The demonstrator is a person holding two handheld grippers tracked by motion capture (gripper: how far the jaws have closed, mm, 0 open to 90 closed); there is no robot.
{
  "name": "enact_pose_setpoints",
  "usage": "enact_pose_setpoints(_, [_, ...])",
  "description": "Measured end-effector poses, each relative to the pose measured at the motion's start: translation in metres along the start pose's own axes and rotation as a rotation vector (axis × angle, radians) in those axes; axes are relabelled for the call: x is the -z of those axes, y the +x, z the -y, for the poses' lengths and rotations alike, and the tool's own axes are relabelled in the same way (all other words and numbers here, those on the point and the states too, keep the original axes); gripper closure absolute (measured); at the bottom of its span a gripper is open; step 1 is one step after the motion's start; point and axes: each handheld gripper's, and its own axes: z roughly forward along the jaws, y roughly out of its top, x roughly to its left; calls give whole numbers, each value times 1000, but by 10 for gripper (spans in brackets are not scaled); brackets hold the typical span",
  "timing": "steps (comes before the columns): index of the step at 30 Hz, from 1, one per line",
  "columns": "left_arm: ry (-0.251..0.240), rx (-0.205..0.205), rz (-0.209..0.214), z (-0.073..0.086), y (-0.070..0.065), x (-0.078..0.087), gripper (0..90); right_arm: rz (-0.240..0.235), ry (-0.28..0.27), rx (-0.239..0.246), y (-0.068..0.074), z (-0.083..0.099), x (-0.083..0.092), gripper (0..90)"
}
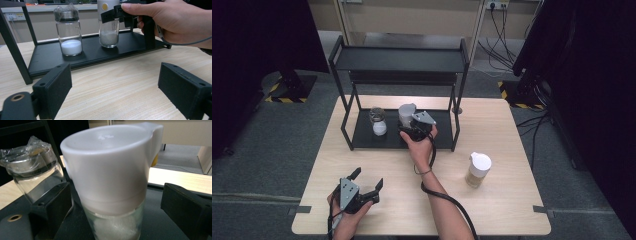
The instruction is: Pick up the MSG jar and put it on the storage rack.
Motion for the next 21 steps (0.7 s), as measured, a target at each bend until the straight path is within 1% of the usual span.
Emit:
enact_pose_setpoints(2, [0,0,0,0,0,0,114,-4,-2,-4,0,0,2,89])
enact_pose_setpoints(4, [1,0,0,0,0,0,114,-8,-2,6,0,-2,4,82])
enact_pose_setpoints(6, [1,-1,-1,0,0,0,114,-10,6,13,0,-3,6,74])
enact_pose_setpoints(9, [-1,-2,-1,0,0,0,114,-11,14,7,0,-3,8,64])
enact_pose_setpoints(12, [-1,-3,-1,0,0,0,114,-10,24,16,-1,-2,10,57])
enact_pose_setpoints(15, [0,-4,-1,0,-1,0,114,-13,30,14,-2,0,13,51])
enact_pose_setpoints(21, [0,-4,0,0,-1,0,114,-22,25,15,-2,0,21,49])
